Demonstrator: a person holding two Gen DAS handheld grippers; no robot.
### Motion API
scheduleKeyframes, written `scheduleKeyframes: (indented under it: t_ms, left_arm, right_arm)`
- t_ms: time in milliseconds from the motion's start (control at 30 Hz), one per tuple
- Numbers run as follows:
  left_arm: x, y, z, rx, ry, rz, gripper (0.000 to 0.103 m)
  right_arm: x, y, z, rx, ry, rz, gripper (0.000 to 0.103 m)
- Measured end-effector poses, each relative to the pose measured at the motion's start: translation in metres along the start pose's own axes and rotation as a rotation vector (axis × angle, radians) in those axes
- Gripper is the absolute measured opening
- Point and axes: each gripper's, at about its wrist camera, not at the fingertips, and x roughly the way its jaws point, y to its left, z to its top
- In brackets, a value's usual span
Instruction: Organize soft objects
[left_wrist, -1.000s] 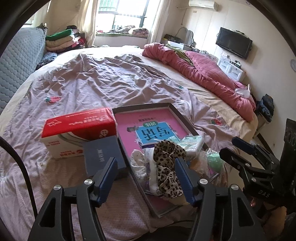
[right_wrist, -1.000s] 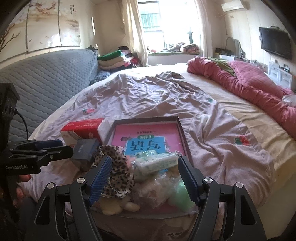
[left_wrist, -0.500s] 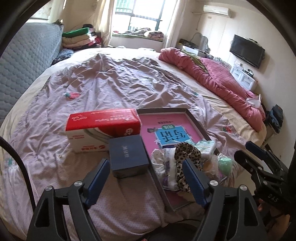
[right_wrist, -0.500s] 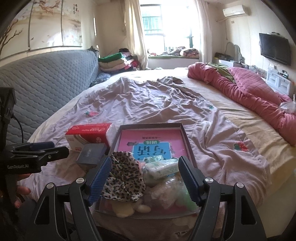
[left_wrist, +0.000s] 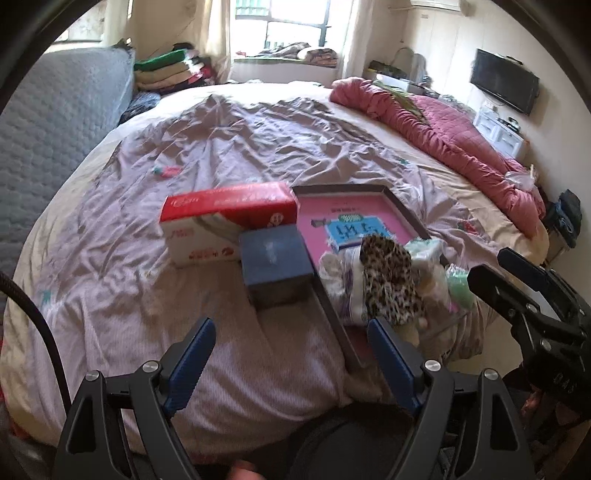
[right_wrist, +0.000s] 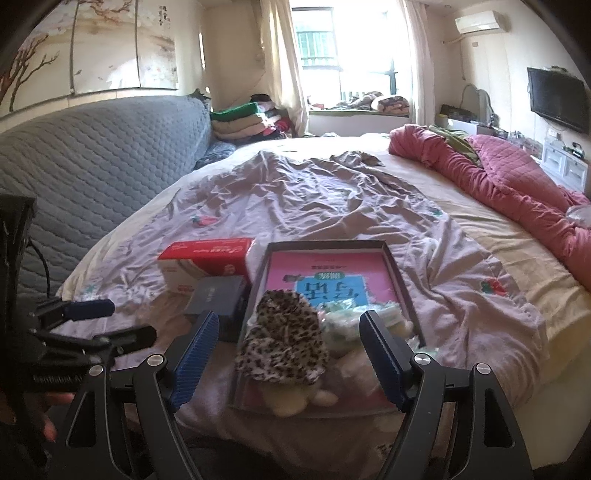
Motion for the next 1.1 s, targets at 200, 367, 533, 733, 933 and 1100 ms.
scheduleKeyframes:
  t_ms: [200,367,533,733,933,1100]
  left_arm:
    - [-0.008,0.004,-0.021,-0.053,0.017,0.037,0.084]
    - [-0.013,0.007,-0.032,-0.061,0.005,0.086,0.084]
    - [-0.021,0.005,-0.04,-0.067,-0.009,0.1,0.084]
    - [-0.028,-0.002,-0.049,-0.055,0.005,0.113,0.084]
    - [-0.026,-0.01,-0.057,-0.031,0.032,0.122,0.084]
    - [-0.025,-0.01,-0.058,-0.031,0.04,0.126,0.084]
  right_arm:
    - [-0.013,0.02,-0.017,-0.037,-0.01,-0.022,0.08]
    - [-0.029,0.023,-0.027,-0.004,-0.053,-0.033,0.08]
    - [-0.045,0.021,-0.031,0.023,-0.085,-0.033,0.08]
    - [-0.049,0.018,-0.04,0.039,-0.047,-0.016,0.08]
    - [-0.047,0.022,-0.044,0.034,-0.032,-0.006,0.08]
    - [-0.045,0.025,-0.049,0.026,-0.011,0.003,0.08]
